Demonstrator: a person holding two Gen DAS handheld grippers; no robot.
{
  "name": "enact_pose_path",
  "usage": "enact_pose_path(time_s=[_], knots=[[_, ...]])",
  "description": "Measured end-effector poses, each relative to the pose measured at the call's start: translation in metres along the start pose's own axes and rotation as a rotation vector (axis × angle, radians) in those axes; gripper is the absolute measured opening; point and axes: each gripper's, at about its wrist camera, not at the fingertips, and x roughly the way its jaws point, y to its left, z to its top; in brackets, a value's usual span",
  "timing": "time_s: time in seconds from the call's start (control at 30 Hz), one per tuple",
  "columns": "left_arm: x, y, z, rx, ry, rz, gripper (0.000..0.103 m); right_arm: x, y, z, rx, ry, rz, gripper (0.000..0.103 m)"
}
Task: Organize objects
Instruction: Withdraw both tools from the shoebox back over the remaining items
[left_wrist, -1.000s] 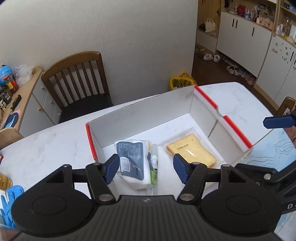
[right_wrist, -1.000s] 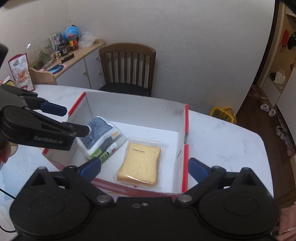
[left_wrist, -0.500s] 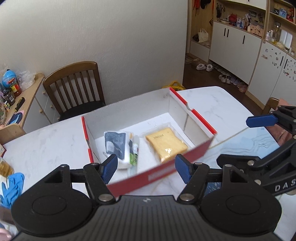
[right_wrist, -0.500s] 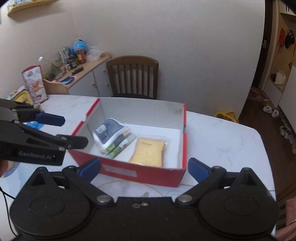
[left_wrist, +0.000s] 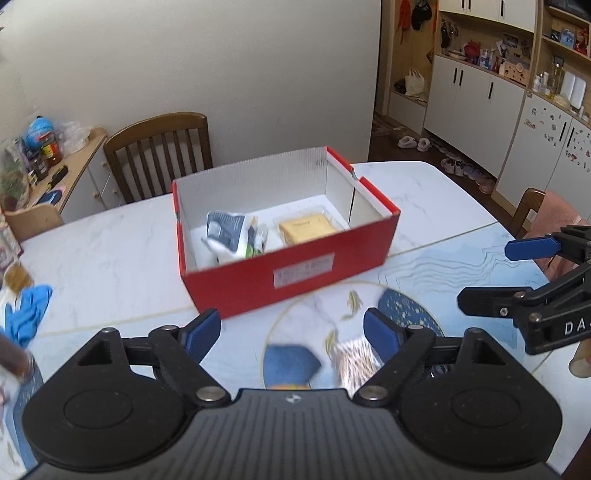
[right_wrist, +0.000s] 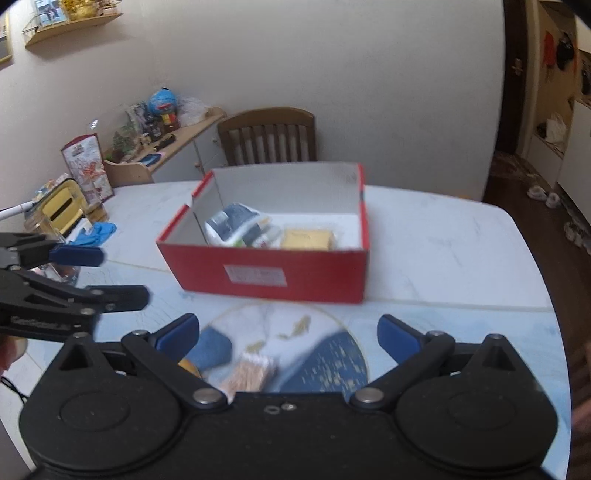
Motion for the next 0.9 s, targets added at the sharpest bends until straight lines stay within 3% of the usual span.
enact_pose_path(time_s=[0.07,0.2,0.4,0.73,0.9], knots=[[-0.004,-0.002,-0.011,-0.021,0.0,-0.002,0.087,-0.004,-0.003,-0.01,-0.007,0.004,-0.01,0.103],[-0.011,-0.007,-0.032,-0.057,-0.032,0.006,0.103,-0.016,-0.01,-0.028,-0.02,0.004,-0.025,0.103],[-0.012,-0.012,-0.061,-0.08,-0.041,0.023,0.103,-0.026,-0.019,-0.052,-0.042,0.007,-0.067,0.103],[0.019,-0.011,-0.112,-0.047,0.066,0.074,0.103,-0.005,-0.042,-0.093,-0.102,0.089,-0.143,0.103],[0.033,-0.011,-0.133,-0.024,0.106,0.056,0.103,0.012,-0.059,-0.109,-0.077,0.13,-0.157,0.102]])
